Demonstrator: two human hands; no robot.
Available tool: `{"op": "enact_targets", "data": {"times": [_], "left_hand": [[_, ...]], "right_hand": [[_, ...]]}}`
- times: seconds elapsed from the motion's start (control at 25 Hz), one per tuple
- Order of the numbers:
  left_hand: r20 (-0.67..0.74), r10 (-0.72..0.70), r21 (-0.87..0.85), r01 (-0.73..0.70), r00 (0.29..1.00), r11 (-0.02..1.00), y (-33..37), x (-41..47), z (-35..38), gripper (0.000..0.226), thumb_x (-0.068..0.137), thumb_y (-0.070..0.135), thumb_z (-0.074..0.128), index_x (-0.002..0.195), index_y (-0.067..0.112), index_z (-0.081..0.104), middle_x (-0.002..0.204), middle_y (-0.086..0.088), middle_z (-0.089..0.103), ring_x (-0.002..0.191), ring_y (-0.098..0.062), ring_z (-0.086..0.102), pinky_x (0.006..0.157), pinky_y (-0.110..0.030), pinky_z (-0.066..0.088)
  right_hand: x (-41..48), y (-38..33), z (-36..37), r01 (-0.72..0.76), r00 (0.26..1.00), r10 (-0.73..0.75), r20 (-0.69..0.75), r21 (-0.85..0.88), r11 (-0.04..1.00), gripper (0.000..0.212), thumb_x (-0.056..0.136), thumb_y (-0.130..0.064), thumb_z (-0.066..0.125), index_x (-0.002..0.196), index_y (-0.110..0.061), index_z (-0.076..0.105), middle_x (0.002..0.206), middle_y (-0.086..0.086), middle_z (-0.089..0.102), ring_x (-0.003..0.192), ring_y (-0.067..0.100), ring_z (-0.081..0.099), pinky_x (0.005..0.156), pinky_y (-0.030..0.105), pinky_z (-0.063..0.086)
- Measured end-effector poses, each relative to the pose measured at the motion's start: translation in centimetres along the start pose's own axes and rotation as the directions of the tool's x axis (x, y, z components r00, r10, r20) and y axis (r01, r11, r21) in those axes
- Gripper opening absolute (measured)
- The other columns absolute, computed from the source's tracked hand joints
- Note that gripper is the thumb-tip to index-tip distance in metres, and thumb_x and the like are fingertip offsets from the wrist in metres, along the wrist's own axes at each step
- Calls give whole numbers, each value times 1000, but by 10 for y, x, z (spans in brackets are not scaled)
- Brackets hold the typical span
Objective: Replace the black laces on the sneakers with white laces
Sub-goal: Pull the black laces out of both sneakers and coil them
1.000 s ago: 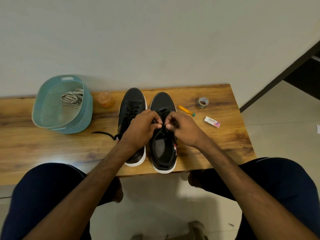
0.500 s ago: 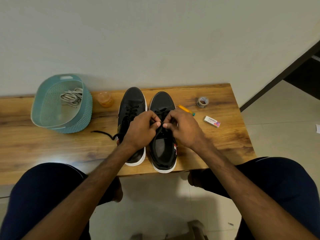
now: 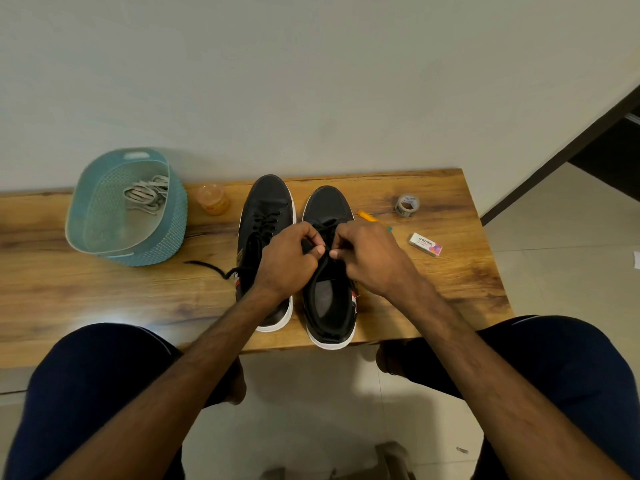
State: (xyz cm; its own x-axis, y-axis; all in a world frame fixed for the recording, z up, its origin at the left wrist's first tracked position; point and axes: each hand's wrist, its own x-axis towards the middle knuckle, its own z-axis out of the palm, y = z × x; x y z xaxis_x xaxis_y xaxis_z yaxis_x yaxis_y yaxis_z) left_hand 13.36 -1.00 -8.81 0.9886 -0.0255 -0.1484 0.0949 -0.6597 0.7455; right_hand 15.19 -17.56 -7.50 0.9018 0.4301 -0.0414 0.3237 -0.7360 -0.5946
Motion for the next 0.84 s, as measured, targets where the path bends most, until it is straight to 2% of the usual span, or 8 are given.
{"op": "enact_targets", "data": {"times": [0.16,0.28,0.44,0.56,0.64,0.76,0.84], "left_hand": [[-9,-8,-5,8,1000,1000,0,0,1,12,90,17,66,87,27,61,84,11,64,70,-8,62,74,-39,58],[-1,8,-5,-8,1000,1000,0,-1,3,11,90,15,66,88,26,62,85,12,63,71,-6,61,72,-37,58],[98,165,102,-175,981,979,2,2,-5,10,91,14,65,92,24,62,95,12,57,80,0,54,74,-25,48],[167,249,227,-283,954,932,3,3,-14,9,94,19,61,97,27,63,100,13,54,83,0,50,71,-21,41],[176,305,313,-347,936,884,3,1,-15,11,96,21,57,104,25,63,106,8,57,93,-6,51,76,-26,45],[188,360,471,-406,914,783,4,0,-11,19,99,26,53,115,20,60,112,1,58,101,-14,52,76,-27,42],[125,347,521,-359,929,774,4,1,-11,19,98,29,53,114,22,60,111,3,60,100,-14,52,75,-26,36]], "right_hand": [[1,1,-1,-5,1000,6,22,-19,1000,15,87,-15,70,80,-20,58,82,-3,62,76,11,53,63,26,38],[2,4,-5,11,996,-10,87,-12,1000,15,88,-14,70,82,-19,58,82,-3,61,76,11,53,64,26,38],[3,16,-14,68,987,-78,140,78,995,10,86,-10,71,81,-13,63,78,-2,65,75,14,59,64,34,46],[2,22,-19,60,987,-77,142,120,991,9,85,-14,73,82,-21,67,78,-8,68,77,11,62,69,36,51],[1,18,-18,143,982,-141,124,-6,990,4,86,-21,69,85,-24,68,79,-9,68,76,12,63,69,36,49],[-2,6,-17,291,957,-267,117,-333,897,3,88,-26,62,89,-26,65,83,-9,65,82,13,59,79,38,40],[-2,5,-20,286,958,-266,104,-368,885,3,89,-29,60,90,-27,62,87,-11,64,85,12,57,84,39,37]]}}
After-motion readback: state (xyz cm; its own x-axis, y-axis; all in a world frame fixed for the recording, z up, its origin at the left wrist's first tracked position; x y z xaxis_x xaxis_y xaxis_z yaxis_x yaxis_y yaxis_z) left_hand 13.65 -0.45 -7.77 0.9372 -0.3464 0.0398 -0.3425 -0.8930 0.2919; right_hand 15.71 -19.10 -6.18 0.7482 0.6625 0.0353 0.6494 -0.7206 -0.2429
